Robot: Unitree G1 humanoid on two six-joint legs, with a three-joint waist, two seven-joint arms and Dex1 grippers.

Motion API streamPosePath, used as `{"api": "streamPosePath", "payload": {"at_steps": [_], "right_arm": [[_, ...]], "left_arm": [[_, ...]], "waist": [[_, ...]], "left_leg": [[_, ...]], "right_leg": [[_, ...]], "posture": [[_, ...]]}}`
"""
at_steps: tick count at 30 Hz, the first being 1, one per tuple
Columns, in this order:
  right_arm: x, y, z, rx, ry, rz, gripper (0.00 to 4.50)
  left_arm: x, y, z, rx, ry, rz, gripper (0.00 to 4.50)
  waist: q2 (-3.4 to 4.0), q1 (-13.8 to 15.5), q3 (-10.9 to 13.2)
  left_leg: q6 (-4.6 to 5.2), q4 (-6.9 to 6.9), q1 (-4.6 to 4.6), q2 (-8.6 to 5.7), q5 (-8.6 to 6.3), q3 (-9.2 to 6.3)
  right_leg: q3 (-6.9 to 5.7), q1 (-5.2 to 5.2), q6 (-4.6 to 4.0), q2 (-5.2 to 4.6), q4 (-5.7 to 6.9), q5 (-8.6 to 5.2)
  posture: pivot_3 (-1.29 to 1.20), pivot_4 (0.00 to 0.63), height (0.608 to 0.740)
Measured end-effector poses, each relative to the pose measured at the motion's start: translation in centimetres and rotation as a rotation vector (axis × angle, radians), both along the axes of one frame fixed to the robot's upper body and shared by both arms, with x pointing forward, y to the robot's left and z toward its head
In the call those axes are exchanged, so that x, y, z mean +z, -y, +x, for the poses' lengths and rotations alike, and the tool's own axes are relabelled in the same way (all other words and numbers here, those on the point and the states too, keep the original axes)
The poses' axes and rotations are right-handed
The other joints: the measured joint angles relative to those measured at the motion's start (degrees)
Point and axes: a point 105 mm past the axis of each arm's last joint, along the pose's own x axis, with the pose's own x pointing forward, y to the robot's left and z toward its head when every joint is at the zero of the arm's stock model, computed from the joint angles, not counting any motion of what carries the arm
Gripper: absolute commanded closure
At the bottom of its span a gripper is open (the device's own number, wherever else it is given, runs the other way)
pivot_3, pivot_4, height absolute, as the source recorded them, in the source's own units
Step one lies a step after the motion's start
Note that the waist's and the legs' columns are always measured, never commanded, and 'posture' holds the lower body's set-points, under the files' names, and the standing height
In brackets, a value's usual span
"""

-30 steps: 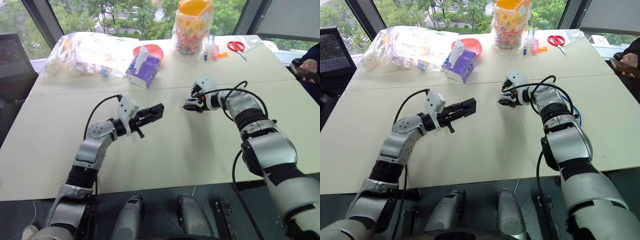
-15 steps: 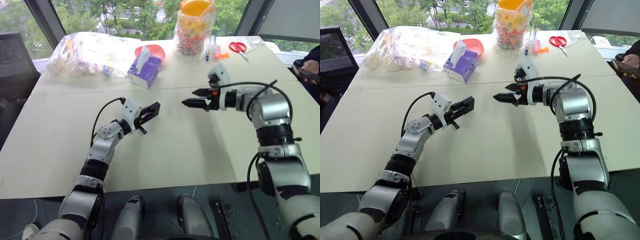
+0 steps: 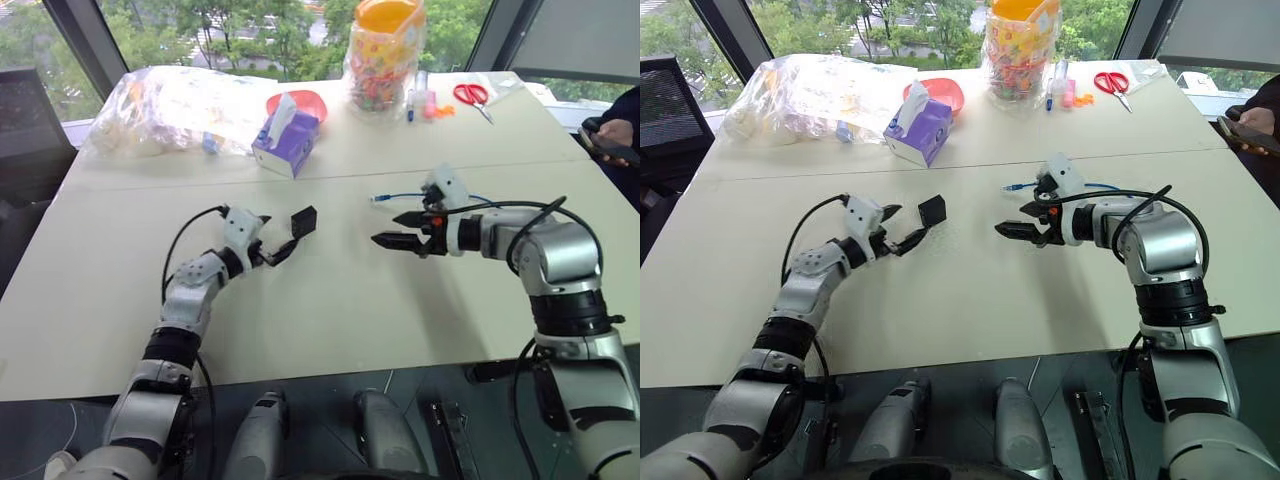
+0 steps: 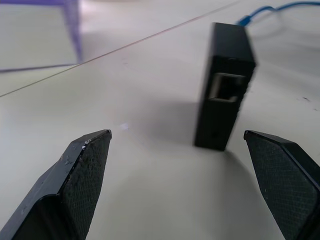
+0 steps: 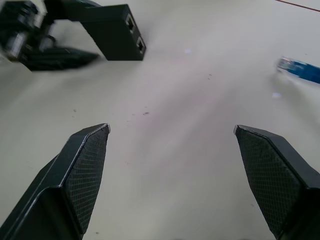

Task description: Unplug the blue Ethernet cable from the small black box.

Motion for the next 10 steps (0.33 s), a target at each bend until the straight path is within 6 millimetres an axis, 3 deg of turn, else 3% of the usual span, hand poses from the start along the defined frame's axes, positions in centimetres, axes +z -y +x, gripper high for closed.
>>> {"api": "streamPosePath", "payload": {"at_steps": [4,10], "right_arm": [[-0.3,0.9,-0.3,-0.004,-0.008,-0.017,0.33],[0.7,2.1,-1.0,0.052,0.048,-0.050,0.33]], "left_arm": [[1.8,-1.7,-1.8,0.005,0.010,-0.016,0.04],[4.1,-2.2,-4.2,-0.014,-0.012,-0.061,0.04]], "waist": [[0.00,0.4,0.0],[-0.01,0.5,0.0]], "left_leg": [[0.00,0.00,-0.02,-0.01,0.00,0.00],[-0.01,0.02,-0.01,0.00,0.00,0.01]], "right_leg": [[0.00,0.03,-0.04,-0.01,-0.06,-0.02],[0.00,0.06,-0.24,-0.02,-0.08,-0.14]], "posture": [[0.00,0.150,0.728],[0.00,0.150,0.728]]}}
